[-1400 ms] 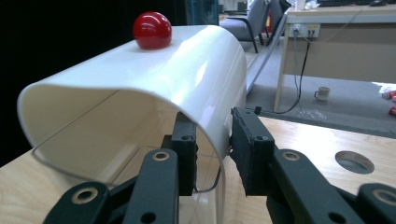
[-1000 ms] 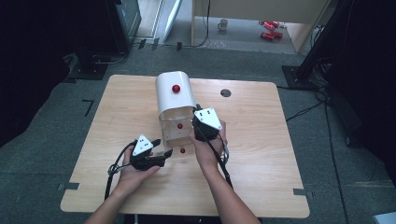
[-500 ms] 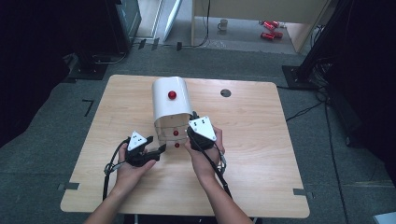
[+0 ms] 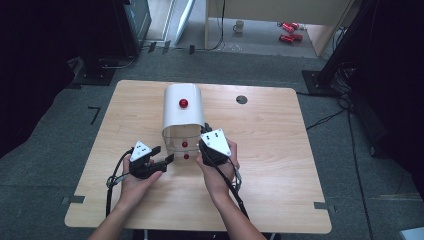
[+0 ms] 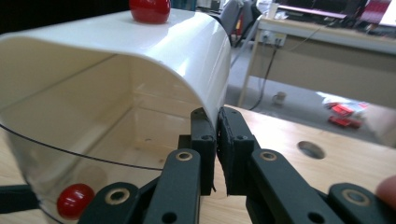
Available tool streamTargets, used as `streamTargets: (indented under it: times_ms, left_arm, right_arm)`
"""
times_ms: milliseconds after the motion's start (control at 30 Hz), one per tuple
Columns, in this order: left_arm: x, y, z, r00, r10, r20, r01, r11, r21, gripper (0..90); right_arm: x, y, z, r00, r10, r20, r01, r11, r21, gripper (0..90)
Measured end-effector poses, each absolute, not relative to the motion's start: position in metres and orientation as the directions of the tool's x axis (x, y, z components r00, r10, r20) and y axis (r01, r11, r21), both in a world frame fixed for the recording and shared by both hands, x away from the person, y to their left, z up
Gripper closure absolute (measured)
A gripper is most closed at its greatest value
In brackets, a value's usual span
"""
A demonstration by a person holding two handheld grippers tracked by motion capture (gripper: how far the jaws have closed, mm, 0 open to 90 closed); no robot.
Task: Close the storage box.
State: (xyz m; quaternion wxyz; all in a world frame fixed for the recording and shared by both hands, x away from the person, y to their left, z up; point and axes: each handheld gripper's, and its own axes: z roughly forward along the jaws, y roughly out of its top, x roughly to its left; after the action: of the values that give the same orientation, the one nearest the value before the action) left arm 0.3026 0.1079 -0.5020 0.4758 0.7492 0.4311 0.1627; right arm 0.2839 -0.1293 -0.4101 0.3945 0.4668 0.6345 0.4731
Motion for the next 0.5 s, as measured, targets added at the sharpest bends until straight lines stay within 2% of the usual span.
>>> streamTargets:
  times_ms: [200, 233, 333, 367, 500]
  left_arm:
    - [0.302, 0.121, -0.505, 0.539, 0.825, -0.17, 0.508, -0.157, 0.847, 36.6]
    - [0.303, 0.126, -0.505, 0.508, 0.844, -0.172, 0.515, -0.137, 0.847, 37.8]
    - [0.305, 0.132, -0.505, 0.482, 0.852, -0.205, 0.531, -0.098, 0.841, 38.2]
    - [0.306, 0.134, -0.505, 0.477, 0.852, -0.214, 0.536, -0.089, 0.839, 38.2]
    - [0.305, 0.138, -0.505, 0.483, 0.851, -0.208, 0.537, -0.1, 0.837, 37.6]
  right_arm:
    - [0.282, -0.14, -0.41, -0.323, 0.945, 0.047, 0.255, 0.039, 0.966, 82.6]
    - [0.281, -0.144, -0.41, -0.353, 0.932, 0.082, 0.26, 0.014, 0.965, 80.7]
    - [0.279, -0.149, -0.409, -0.384, 0.918, 0.099, 0.26, 0.005, 0.966, 78.4]
    - [0.276, -0.153, -0.408, -0.404, 0.909, 0.099, 0.259, 0.009, 0.966, 74.1]
    - [0.274, -0.16, -0.407, -0.435, 0.895, 0.099, 0.253, 0.016, 0.967, 67.8]
